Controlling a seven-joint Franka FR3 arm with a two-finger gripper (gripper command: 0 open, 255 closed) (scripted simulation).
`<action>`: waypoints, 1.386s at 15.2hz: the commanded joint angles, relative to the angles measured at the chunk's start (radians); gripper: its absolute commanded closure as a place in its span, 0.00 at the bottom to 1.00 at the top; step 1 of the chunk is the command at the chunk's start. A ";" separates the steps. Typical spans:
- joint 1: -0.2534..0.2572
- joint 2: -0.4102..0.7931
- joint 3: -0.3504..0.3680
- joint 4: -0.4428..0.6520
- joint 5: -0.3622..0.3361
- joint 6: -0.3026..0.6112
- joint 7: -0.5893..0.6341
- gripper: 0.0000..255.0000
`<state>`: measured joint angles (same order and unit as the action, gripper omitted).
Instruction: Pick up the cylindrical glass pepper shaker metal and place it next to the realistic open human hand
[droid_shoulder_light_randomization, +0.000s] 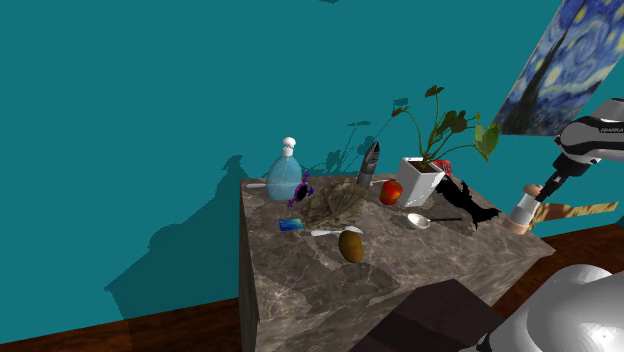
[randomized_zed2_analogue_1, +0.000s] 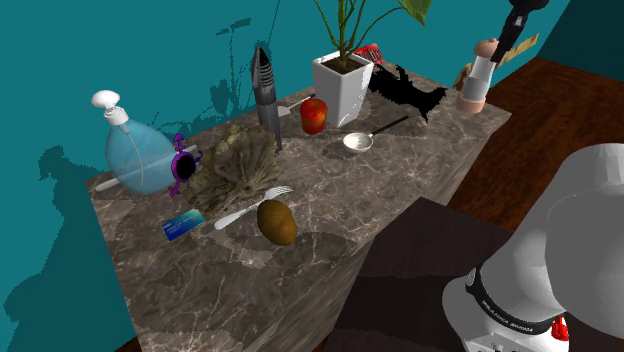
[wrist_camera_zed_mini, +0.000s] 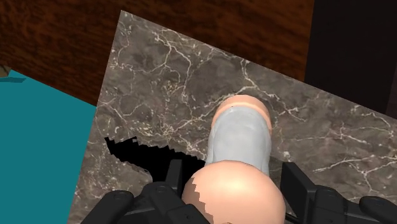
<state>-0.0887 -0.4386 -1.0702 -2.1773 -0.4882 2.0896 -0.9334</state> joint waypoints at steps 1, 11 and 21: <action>0.006 0.009 -0.016 -0.018 -0.001 0.028 0.001 1.00; 0.054 0.070 -0.117 -0.104 0.005 0.177 -0.006 1.00; 0.076 0.092 -0.153 -0.124 0.012 0.219 -0.012 1.00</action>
<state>-0.0130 -0.3464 -1.2230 -2.3016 -0.4757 2.3081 -0.9454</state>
